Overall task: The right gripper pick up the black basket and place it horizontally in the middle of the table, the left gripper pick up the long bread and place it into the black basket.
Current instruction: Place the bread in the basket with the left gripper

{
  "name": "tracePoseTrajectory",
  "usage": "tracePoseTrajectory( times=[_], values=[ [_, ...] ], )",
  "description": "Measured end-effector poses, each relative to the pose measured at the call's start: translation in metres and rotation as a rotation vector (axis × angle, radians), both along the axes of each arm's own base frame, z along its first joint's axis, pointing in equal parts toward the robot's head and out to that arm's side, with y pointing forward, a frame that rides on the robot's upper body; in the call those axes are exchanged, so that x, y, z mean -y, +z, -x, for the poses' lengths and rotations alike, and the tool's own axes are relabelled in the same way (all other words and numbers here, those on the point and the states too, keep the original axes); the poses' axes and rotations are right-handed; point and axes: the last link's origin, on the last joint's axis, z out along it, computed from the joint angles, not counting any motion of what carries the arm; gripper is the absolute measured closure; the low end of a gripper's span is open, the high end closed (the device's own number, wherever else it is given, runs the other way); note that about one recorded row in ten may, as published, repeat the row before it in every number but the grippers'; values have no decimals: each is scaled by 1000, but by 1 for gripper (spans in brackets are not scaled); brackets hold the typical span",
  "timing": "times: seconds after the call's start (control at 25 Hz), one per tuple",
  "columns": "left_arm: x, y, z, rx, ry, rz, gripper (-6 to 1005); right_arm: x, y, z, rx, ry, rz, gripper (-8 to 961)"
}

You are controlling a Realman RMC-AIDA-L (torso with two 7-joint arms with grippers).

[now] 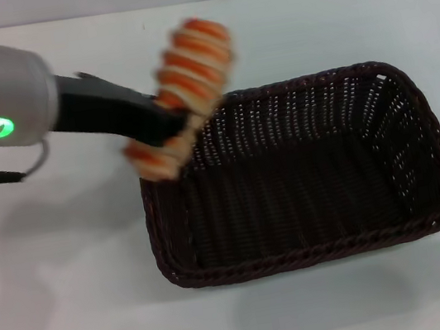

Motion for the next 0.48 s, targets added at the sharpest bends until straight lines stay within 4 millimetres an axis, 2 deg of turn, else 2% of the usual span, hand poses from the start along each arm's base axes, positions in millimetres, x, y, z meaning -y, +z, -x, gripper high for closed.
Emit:
tracePoseTrajectory(
  times=[0.24,0.48],
  values=[
    [13,-33,-18,36,-80,142,728,2,0,-3,3,1,-8,678],
    [15,-48,-19,50,-91,170,737,6,0,-5,3,5,-14,679]
  ],
)
